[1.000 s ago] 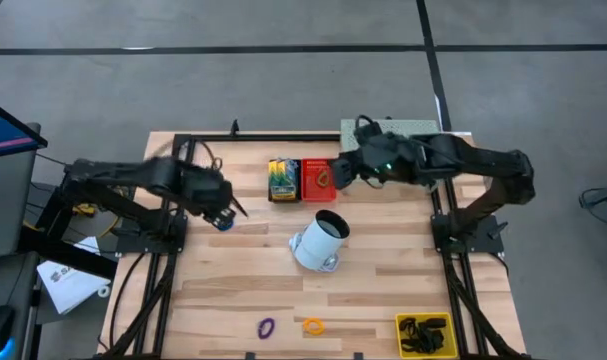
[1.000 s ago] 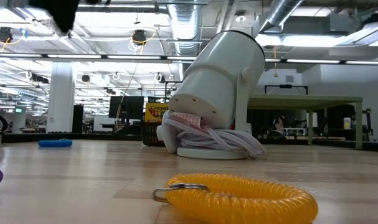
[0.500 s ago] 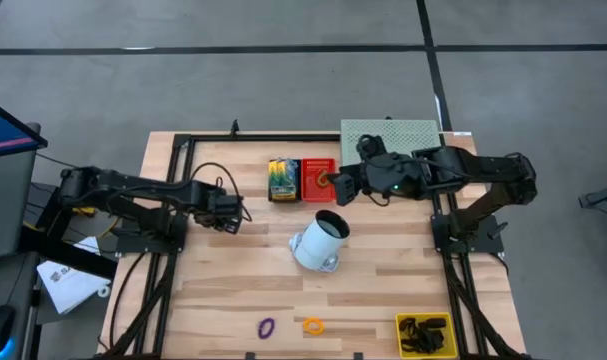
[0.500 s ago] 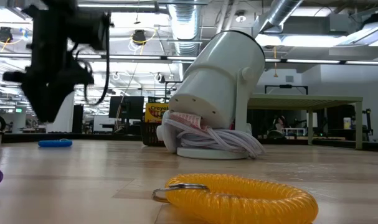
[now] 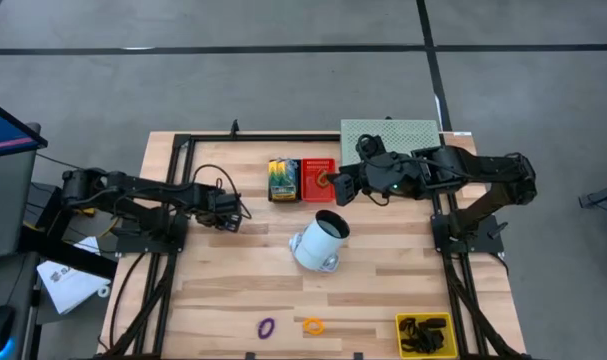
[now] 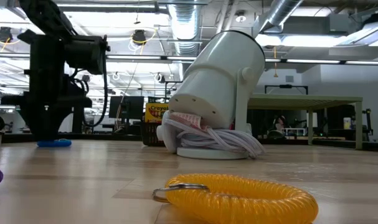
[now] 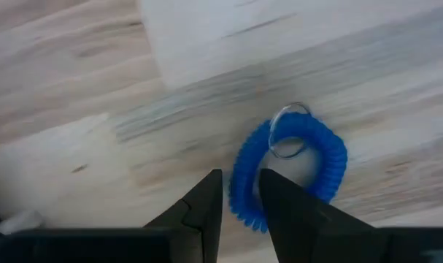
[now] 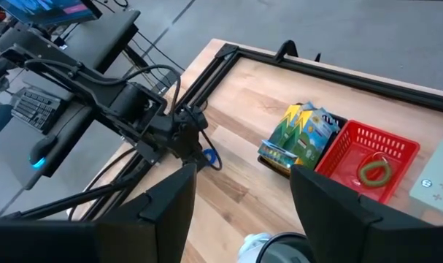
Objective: Pick & Place Office Desk Supplies
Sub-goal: Put the blue spring rubber band into the red bin
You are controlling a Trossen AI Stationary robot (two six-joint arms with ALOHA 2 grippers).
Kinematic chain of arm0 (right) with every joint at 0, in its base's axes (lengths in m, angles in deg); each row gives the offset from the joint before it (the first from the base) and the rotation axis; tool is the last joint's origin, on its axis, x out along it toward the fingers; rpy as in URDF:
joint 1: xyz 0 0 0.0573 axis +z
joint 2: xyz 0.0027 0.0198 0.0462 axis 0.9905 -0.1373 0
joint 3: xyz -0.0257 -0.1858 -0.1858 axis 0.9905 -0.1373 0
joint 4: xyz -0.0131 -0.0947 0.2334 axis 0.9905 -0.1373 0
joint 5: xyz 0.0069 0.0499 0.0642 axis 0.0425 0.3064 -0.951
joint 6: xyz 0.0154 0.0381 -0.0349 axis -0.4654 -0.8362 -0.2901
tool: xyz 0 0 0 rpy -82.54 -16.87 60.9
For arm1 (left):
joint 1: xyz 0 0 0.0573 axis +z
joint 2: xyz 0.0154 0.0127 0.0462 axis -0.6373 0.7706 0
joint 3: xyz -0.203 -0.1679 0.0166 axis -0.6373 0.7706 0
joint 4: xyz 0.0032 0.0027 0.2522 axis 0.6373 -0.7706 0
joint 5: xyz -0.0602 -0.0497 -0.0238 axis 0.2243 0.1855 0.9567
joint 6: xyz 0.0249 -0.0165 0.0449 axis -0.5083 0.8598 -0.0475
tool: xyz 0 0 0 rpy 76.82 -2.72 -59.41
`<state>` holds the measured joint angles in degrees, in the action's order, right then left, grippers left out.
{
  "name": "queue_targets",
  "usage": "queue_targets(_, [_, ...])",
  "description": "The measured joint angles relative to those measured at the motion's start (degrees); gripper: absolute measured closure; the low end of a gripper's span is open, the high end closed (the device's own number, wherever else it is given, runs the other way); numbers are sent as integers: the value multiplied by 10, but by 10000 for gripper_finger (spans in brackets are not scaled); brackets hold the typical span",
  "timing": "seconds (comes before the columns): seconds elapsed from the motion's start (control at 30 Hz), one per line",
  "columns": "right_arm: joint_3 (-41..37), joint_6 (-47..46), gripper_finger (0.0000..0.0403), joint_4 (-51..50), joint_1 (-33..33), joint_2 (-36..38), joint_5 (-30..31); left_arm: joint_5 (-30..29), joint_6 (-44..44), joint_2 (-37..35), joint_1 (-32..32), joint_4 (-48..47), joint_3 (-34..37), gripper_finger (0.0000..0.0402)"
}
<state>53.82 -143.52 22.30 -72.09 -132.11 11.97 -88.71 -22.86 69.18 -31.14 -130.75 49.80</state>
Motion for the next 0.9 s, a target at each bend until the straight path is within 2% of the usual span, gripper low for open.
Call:
queue_targets(0.13, [0,5,184,0,0,0,-1,0,-10,19,0,15,8,319])
queue_targets(0.3, [0,5,184,0,4,0,0,-7,-35,14,0,25,9,386])
queue_targets(0.47, [0,5,184,-1,24,2,6,-9,-83,-26,0,45,15,395])
queue_targets(0.57, [0,-12,184,-18,55,9,17,50,-120,-86,-8,99,11,396])
queue_targets(0.67, [0,-76,184,-77,96,23,46,145,-138,-146,-34,154,9,397])
queue_targets(0.77, [0,-190,184,-159,134,43,84,203,-138,-203,-74,239,-17,397])
queue_targets(0.83, [0,-258,184,-199,161,54,125,201,-140,-218,-98,302,-40,397])
queue_targets(0.9, [0,-312,184,-228,187,64,169,166,-161,-211,-101,357,-77,397])
